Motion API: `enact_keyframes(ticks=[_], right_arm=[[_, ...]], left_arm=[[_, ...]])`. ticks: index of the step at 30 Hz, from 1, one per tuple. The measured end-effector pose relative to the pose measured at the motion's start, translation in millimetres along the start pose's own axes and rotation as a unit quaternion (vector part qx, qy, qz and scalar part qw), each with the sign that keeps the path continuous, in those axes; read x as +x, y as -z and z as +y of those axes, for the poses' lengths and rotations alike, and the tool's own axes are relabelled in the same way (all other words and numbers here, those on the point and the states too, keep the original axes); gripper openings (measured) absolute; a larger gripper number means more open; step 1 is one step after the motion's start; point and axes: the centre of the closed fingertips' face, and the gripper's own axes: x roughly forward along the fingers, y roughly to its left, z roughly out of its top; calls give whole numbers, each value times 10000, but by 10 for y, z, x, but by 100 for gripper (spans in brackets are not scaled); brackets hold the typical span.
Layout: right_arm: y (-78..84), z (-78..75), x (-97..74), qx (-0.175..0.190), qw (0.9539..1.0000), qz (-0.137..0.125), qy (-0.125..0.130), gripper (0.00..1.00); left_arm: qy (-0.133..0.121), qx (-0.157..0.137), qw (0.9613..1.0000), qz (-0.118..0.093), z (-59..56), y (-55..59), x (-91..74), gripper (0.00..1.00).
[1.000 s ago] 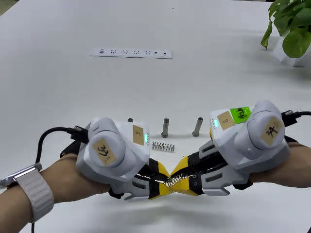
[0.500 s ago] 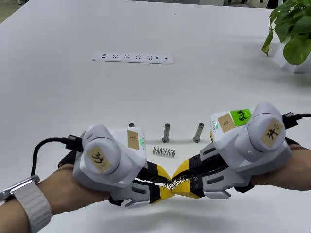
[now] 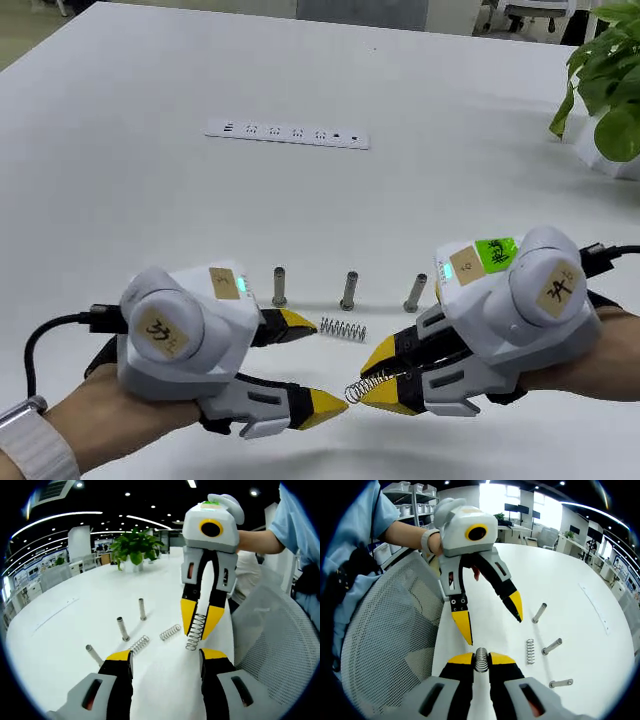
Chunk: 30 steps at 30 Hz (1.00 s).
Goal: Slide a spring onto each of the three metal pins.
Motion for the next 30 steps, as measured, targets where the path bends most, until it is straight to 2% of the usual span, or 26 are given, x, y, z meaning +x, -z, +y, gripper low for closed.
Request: enact_keyframes(ticks=[2, 4, 6, 9, 15, 16, 19, 25, 28, 30], right_arm=[[-2, -21, 0, -43, 10000, 39, -4, 12], [-15, -49, 0, -88, 9999, 64, -7, 12], [-13, -74, -1, -141, 9998, 107, -13, 12], [-9, -96, 3, -191, 9997, 160, -42, 12], [-7, -131, 5, -302, 9992, 262, -63, 12], [-13, -148, 1, -312, 9991, 273, -56, 12], [-34, -191, -12, -305, 9990, 315, -45, 12], [-98, -314, -23, -438, 9978, 498, -6, 12], [-137, -372, -12, -553, 9964, 640, -21, 12], [-171, -411, -4, -676, 9950, 731, -20, 12]], left_arm=[[-143, -139, 9998, -15, 65, 24, -37, 62], [-358, -385, 9986, -31, 152, 58, -66, 75], [-613, -402, 9973, -87, 241, 72, -102, 86], [-749, -580, 9954, -147, 311, 102, -139, 93], [-929, -726, 9928, -199, 374, 127, -184, 100], [-1066, -829, 9907, -179, 407, 137, -194, 100], [-1145, -945, 9884, -328, 477, 119, -218, 100], [-1239, -862, 9881, -313, 521, 179, -236, 100], [-1245, -960, 9869, -352, 521, 214, -242, 100], [-1248, -834, 9884, -249, 507, 224, -235, 100]])
